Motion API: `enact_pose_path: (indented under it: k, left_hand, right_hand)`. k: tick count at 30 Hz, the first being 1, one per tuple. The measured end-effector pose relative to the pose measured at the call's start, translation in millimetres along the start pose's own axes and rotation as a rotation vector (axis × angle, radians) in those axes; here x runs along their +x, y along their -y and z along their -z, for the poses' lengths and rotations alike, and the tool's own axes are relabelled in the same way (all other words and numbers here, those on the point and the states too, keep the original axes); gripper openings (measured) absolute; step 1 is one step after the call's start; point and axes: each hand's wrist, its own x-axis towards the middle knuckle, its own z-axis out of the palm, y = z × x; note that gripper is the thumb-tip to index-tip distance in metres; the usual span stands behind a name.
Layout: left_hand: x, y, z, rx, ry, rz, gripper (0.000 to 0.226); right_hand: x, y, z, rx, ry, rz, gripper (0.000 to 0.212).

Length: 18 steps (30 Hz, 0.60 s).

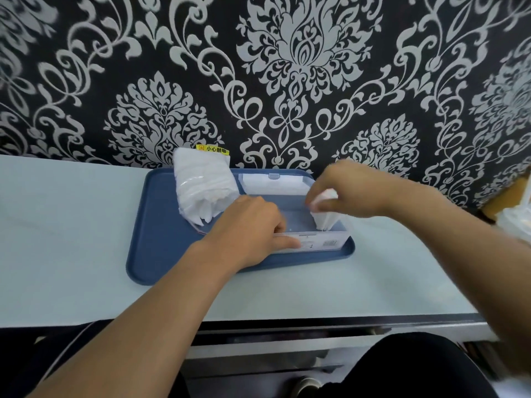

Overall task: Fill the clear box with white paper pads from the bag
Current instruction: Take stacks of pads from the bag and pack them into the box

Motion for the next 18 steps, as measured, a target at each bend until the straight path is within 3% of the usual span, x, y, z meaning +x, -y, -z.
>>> enact_pose_path:
  k: [3, 5, 6, 9, 11, 14, 18]
  left_hand:
    - [-12, 10, 15, -0.271, -0.281, 0.082, 0.035]
    - [-21, 27, 29, -0.335, -0.549, 0.152, 0.018]
    - [-27, 38, 34, -0.335, -0.614, 0.207, 0.026]
    - [-42, 65, 38, -0.323, -0.454, 0.453, 0.068]
    - [-49, 75, 34, -0.227, -0.284, 0.566, 0.081]
    - [-49, 79, 28, -0.146, -0.133, 0.596, 0.072]
    - [-47, 77, 25, -0.150, -0.170, 0.596, 0.047]
  right_hand:
    - [-18, 55, 14, 0.621, -0.409, -0.049, 0.014]
    - [-17, 100, 6, 0.797, -0.423, -0.030, 0.023]
    - [-9, 118, -5, 0.735, -0.377, -0.033, 0.026]
    - [21, 148, -37, 0.497, -0.251, -0.120, 0.024]
    - [36, 157, -48, 0.386, -0.111, -0.211, 0.026]
    - [46, 166, -51, 0.139, -0.087, -0.266, 0.033]
    - [48, 160, -48, -0.157, -0.273, -0.223, 0.046]
